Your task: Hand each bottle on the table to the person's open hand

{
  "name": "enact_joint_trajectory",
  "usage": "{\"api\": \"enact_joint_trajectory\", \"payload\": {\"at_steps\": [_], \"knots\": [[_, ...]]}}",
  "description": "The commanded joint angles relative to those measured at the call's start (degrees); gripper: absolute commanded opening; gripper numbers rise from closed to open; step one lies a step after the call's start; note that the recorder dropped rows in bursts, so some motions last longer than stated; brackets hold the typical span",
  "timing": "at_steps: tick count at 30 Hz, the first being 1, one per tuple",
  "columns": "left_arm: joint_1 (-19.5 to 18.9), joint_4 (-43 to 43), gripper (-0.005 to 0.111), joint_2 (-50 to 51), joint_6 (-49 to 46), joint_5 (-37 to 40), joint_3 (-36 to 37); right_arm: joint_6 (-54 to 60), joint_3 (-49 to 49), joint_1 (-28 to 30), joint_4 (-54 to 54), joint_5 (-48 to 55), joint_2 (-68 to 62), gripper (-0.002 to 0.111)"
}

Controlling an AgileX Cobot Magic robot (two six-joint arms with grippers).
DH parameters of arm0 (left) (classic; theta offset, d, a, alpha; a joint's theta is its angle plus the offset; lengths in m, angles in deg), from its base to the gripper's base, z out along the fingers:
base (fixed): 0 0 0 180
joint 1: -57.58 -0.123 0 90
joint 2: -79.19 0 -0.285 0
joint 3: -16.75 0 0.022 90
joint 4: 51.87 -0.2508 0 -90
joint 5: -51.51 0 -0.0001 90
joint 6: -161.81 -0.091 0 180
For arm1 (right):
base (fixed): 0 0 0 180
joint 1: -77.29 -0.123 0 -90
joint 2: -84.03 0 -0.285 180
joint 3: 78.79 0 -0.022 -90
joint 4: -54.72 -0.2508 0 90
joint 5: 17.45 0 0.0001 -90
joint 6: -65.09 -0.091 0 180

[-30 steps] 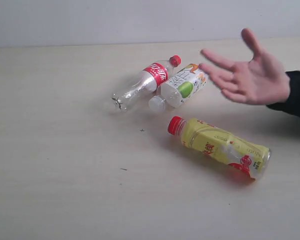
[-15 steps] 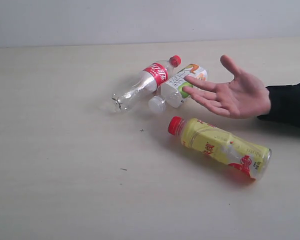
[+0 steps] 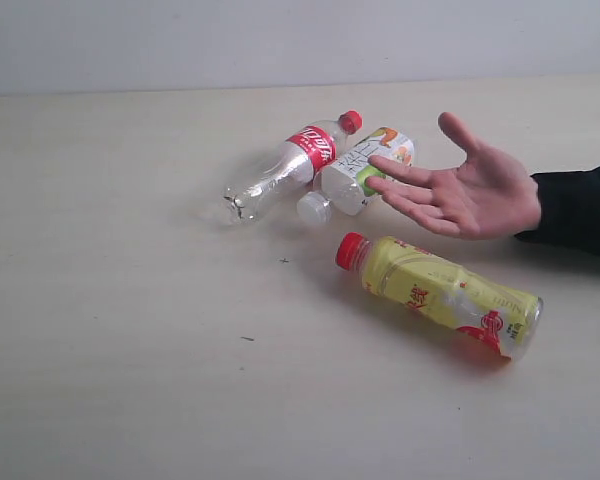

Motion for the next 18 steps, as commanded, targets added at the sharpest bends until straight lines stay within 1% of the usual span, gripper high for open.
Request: {"api": "enact_joint_trajectory", "payload": {"at_steps": [1, 5, 7, 10, 11, 12, 18], "knots": [[0.33, 0.32, 0.0, -0.37, -0.23, -0.19, -0.01, 8.05, -5.01, -0.11, -5.59, 4.36, -14.28, 0.011], [0.33, 0.32, 0.0, -0.37, -0.23, -0.19, -0.01, 11.33, -9.23, -0.11, -5.21, 7.15, -28.09, 0.023], [0.33, 0.32, 0.0, -0.37, -0.23, -0.19, -0.01, 13.98, -10.93, -0.11, -5.21, 7.87, -33.3, 0.033], [0.33, 0.32, 0.0, -0.37, -0.23, -0.19, -0.01, 16.61, -13.69, -0.11, -3.41, 8.93, -39.58, 0.056], [0.33, 0.32, 0.0, -0.37, -0.23, -0.19, -0.01, 16.97, -14.57, -0.11, -2.55, 8.93, -41.21, 0.061], [0.33, 0.32, 0.0, -0.37, -0.23, -0.19, -0.01, 18.05, -15.4, -0.11, -1.68, 8.93, -42.51, 0.063], [0.33, 0.32, 0.0, -0.37, -0.23, -0.19, -0.01, 26.78, -16.67, -0.45, -0.31, 8.61, -45.61, 0.064]]}}
